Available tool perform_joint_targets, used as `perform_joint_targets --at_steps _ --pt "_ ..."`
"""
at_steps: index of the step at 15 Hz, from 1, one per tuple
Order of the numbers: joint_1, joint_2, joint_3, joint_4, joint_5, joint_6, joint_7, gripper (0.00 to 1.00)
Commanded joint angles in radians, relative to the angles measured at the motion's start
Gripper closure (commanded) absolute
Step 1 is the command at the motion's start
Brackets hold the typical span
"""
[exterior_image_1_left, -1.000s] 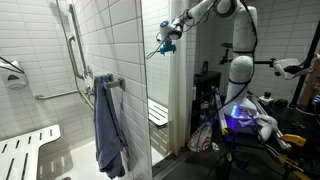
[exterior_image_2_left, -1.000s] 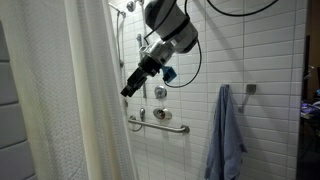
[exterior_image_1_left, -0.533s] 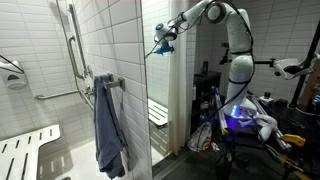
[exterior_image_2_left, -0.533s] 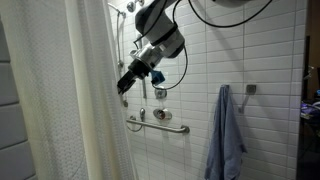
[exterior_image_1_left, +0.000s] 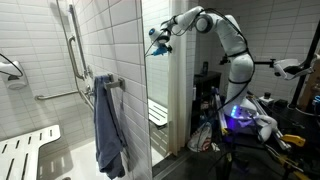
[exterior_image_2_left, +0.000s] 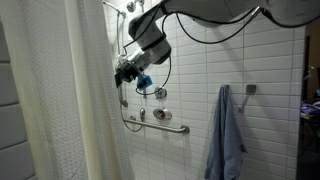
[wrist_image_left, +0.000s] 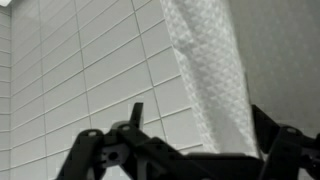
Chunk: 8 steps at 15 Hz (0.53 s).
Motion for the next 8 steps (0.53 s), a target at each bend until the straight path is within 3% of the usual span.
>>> perform_joint_targets --at_steps 1,5,6,8 --pt "-0.009 0.137 0.030 0.184 0.008 -0.104 -0.018 0.00" --pt "-0.005 0.289 0.038 0.404 -0.007 -0.224 0.011 0.00" --pt "-0.001 0.307 0.038 0.429 -0.007 -0.233 0.019 0.25" --pt "0.005 0.350 0.038 0.496 -0.015 -0.258 0.037 0.31"
